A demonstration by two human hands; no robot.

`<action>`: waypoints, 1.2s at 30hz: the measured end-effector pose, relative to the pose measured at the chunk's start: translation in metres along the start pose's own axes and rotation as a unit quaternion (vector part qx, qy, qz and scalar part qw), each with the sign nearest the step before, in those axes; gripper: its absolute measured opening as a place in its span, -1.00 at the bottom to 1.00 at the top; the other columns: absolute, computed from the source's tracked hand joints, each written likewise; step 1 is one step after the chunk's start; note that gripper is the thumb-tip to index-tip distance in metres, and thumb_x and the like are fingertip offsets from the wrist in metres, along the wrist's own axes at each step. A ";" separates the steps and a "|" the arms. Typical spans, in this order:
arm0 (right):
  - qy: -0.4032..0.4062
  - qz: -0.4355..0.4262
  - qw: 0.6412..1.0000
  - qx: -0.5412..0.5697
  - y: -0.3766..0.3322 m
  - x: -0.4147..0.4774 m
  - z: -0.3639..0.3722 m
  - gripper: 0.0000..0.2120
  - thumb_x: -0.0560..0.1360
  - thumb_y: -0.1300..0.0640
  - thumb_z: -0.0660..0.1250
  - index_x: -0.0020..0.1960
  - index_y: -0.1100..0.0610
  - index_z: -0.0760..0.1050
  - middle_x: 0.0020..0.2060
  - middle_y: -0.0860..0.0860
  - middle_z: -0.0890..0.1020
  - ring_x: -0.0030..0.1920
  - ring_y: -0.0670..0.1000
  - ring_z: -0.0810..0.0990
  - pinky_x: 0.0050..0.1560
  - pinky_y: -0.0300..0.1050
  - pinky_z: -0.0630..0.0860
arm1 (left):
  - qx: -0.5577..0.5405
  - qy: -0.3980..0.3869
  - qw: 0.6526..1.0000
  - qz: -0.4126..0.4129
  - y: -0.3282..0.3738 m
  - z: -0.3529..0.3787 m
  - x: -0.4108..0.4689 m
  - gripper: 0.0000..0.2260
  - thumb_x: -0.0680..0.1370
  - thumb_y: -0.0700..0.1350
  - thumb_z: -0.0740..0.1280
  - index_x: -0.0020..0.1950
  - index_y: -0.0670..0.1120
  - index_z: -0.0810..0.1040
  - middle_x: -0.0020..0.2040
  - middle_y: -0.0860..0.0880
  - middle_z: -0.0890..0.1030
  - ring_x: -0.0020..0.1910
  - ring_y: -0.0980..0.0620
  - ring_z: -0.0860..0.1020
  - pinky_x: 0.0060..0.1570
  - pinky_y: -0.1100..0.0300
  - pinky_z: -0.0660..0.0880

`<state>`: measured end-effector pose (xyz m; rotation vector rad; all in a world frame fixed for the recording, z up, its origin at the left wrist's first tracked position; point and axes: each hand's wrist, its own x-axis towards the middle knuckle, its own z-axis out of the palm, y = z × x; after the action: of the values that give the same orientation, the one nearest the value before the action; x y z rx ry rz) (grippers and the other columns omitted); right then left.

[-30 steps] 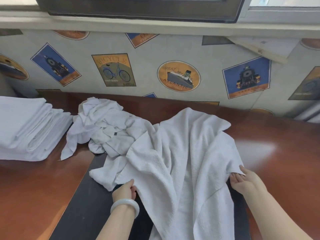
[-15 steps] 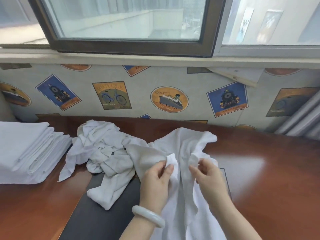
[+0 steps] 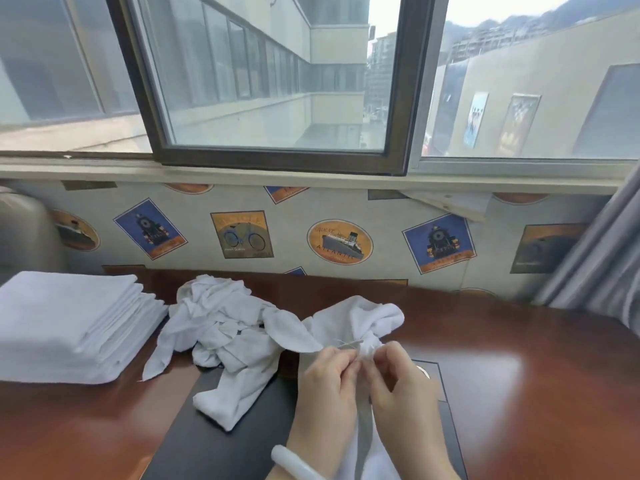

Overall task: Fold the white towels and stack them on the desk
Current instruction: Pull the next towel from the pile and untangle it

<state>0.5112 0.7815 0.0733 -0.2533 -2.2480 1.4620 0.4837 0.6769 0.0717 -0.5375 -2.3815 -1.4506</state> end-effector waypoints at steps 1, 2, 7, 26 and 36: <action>-0.006 -0.011 1.000 -0.005 -0.001 -0.002 -0.001 -0.67 0.53 0.18 0.39 -0.32 -0.07 0.39 -0.47 -0.17 0.53 -0.37 -0.08 0.51 -0.29 -0.23 0.49 | 0.006 -0.013 1.000 0.017 0.001 -0.002 -0.001 -0.84 0.62 -0.24 0.29 0.07 -0.11 0.67 -0.14 0.19 0.51 0.02 0.34 0.47 -0.05 0.52 0.36; -0.009 -0.020 1.000 -0.012 -0.002 -0.003 -0.003 -0.67 0.53 0.18 0.40 -0.32 -0.09 0.39 -0.47 -0.15 0.53 -0.38 -0.06 0.52 -0.28 -0.15 0.52 | 0.013 -0.022 0.999 0.031 0.001 -0.004 -0.002 -0.83 0.62 -0.24 0.28 0.06 -0.11 0.67 -0.15 0.18 0.49 0.00 0.33 0.47 -0.05 0.52 0.36; -0.013 -0.030 0.999 -0.027 -0.004 -0.007 -0.006 -0.71 0.50 0.20 0.42 -0.24 -0.10 0.41 -0.47 -0.07 0.58 -0.39 -0.04 0.59 -0.29 -0.27 0.45 | 0.026 -0.027 0.997 0.074 0.002 -0.007 -0.001 -0.75 0.58 -0.13 0.21 0.05 -0.11 0.68 -0.19 0.25 0.39 -0.11 0.39 0.47 -0.11 0.57 0.33; -0.138 -0.055 0.988 -0.040 -0.059 0.057 -0.031 -0.88 0.53 0.32 0.36 -0.09 0.14 0.46 -0.31 -0.11 0.71 -0.27 -0.16 0.67 -0.29 -0.36 0.51 | 0.132 0.084 0.975 0.155 -0.027 -0.005 0.028 -0.74 0.46 -0.23 0.11 -0.01 0.08 0.45 -0.10 0.13 0.50 -0.10 0.09 0.44 -0.05 0.31 0.38; -0.056 -0.123 0.990 -0.030 -0.102 0.103 -0.046 -0.84 0.54 0.25 0.36 -0.12 0.08 0.42 -0.35 -0.10 0.71 -0.24 -0.15 0.69 -0.17 -0.36 0.52 | 0.054 -0.098 0.993 -0.039 -0.061 0.018 0.008 -0.61 0.51 -0.05 0.10 0.21 0.11 0.61 0.25 0.05 0.53 0.26 0.04 0.50 0.20 0.35 0.37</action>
<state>0.4500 0.8154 0.2080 0.0877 -2.3179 1.3096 0.4473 0.6685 0.0201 -0.5895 -2.6435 -1.3460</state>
